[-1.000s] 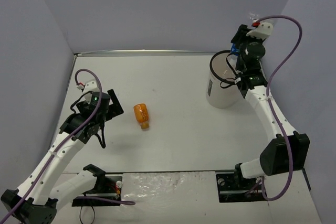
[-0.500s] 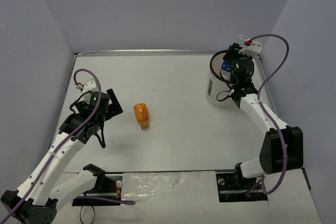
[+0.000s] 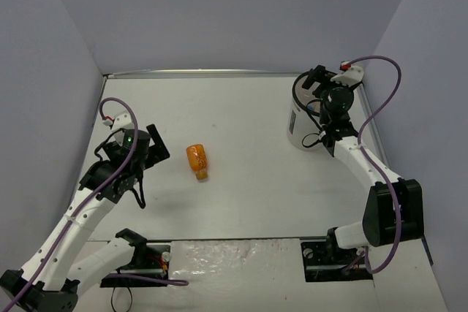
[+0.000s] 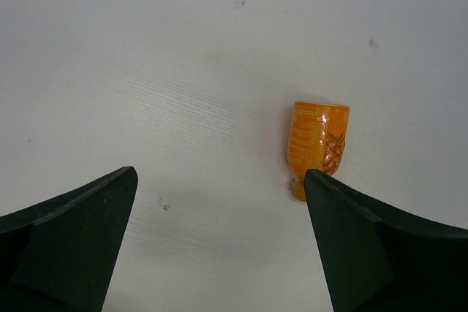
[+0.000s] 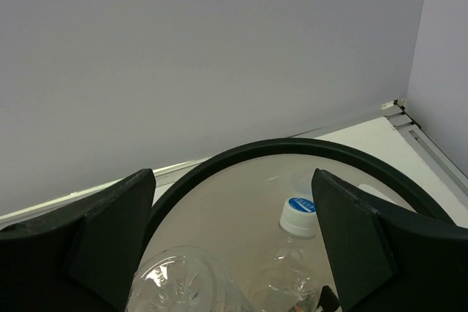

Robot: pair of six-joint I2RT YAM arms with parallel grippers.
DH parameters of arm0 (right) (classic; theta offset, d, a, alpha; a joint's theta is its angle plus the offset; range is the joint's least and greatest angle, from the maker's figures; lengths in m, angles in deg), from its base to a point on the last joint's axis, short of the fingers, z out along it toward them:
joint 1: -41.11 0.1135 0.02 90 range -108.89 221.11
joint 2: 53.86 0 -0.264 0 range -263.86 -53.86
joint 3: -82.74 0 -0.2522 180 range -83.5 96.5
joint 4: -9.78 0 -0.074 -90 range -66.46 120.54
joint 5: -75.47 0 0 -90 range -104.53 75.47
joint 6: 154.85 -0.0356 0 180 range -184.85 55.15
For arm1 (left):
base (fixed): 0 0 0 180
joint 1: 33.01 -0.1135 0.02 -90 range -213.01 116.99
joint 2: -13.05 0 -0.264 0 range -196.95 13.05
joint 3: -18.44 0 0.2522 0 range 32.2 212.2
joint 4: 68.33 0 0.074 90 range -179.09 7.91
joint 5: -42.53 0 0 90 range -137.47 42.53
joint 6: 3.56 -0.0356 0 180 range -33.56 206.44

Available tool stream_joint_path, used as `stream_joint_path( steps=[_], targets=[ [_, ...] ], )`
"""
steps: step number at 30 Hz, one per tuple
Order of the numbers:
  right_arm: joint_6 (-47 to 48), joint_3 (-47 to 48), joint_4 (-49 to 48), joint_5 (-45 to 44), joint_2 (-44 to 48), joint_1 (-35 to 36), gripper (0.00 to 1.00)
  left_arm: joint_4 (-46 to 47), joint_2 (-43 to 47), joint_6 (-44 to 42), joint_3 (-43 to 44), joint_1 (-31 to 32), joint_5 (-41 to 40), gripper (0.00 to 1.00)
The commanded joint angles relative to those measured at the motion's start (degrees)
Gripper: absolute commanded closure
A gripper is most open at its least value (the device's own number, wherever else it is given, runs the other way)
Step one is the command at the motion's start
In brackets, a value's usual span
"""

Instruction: Put the plastic bottles in the bin

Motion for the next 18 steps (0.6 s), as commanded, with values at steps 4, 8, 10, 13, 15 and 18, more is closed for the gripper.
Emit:
stream_joint_path(
  steps=[4,8,10,13,15,18],
  targets=[
    [0.2,4.8,-0.1,-1.3,8.1,-0.4,0.05,1.3,0.7,0.5,0.5,-0.4,-1.1,0.03],
    [0.4,10.8,10.9,3.2,10.8,-0.1,0.00,1.1,0.9,0.6,0.7,-0.4,-0.8,0.03],
    [0.8,15.6,16.9,7.7,10.6,1.2,0.00,0.8,1.1,0.8,0.8,-0.4,-1.0,0.03],
    [4.7,25.8,31.6,11.7,7.6,11.2,0.00,-0.2,1.6,1.9,1.2,-0.4,-2.3,0.03],
    [6.2,28.3,37.3,11.2,4.6,17.0,0.00,-0.6,2.1,2.2,1.3,-0.4,-2.6,0.03],
    [2.9,29.4,41.1,8.0,-0.6,23.9,0.00,-1.8,2.7,3.0,1.6,-0.4,-2.7,0.03]
  ],
)
